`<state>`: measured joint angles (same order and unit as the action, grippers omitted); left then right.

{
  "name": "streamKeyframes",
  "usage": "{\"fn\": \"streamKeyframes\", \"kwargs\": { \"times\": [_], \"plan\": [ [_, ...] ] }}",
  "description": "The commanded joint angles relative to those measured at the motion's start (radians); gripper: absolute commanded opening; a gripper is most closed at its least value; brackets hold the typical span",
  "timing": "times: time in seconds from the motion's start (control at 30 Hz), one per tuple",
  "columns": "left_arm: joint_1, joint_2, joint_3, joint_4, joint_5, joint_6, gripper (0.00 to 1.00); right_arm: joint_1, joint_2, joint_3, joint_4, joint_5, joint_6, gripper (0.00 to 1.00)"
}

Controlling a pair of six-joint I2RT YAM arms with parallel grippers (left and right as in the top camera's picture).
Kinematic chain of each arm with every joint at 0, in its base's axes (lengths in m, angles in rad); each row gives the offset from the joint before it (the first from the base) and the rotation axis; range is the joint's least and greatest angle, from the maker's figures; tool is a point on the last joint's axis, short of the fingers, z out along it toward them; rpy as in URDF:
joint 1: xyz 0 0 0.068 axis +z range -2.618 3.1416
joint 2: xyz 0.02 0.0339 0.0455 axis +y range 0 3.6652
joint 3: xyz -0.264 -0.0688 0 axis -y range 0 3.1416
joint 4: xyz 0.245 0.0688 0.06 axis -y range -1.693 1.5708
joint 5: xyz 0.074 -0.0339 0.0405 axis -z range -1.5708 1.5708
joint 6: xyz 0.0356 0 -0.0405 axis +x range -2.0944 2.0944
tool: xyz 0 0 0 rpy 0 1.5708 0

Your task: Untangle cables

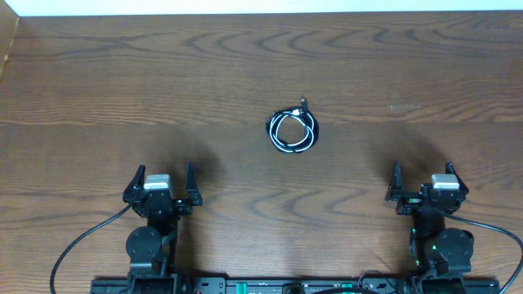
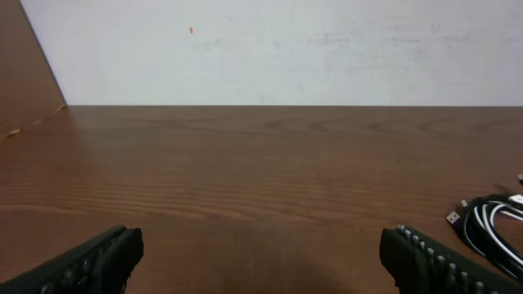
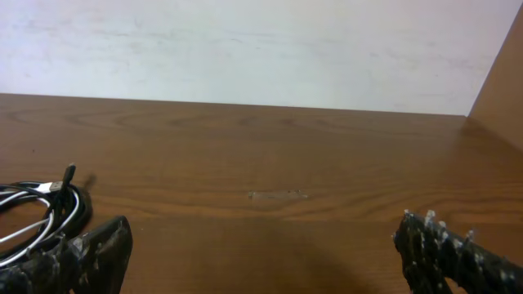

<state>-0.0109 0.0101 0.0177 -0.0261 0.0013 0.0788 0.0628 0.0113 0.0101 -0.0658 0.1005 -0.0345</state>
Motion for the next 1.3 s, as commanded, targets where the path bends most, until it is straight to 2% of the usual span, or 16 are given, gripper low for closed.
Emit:
{"fn": "streamKeyframes", "kwargs": {
  "times": [0.0,0.5,0.6,0.73,0.83,1.1,1.27],
  "plan": [
    [0.004,-0.005,-0.014,-0.048,-0.013,0.003,0.98,-0.004,-0.006,-0.005,-0.001,-0.009,-0.012,0.99],
    [0.004,0.021,-0.014,-0.04,-0.01,-0.011,0.98,-0.004,-0.006,-0.005,-0.001,-0.009,-0.012,0.99],
    [0.004,0.021,-0.014,0.008,-0.008,-0.013,0.98,-0.004,-0.006,-0.005,-0.001,-0.009,-0.012,0.99],
    [0.004,0.02,0.0,0.0,0.13,-0.05,0.98,-0.004,-0.006,-0.005,-0.001,-0.009,-0.012,0.99],
    [0.004,0.02,0.052,-0.093,0.205,-0.05,0.98,-0.004,-0.006,-0.005,-0.001,-0.009,-0.012,0.99],
    [0.004,0.034,0.396,-0.567,0.205,-0.058,0.98,-0.004,-0.005,-0.005,-0.001,-0.009,-0.012,0.99],
    [0.004,0.063,0.547,-0.641,0.205,-0.204,0.98,-0.004,-0.006,-0.005,-0.001,-0.009,-0.012,0.99]
  ]
}}
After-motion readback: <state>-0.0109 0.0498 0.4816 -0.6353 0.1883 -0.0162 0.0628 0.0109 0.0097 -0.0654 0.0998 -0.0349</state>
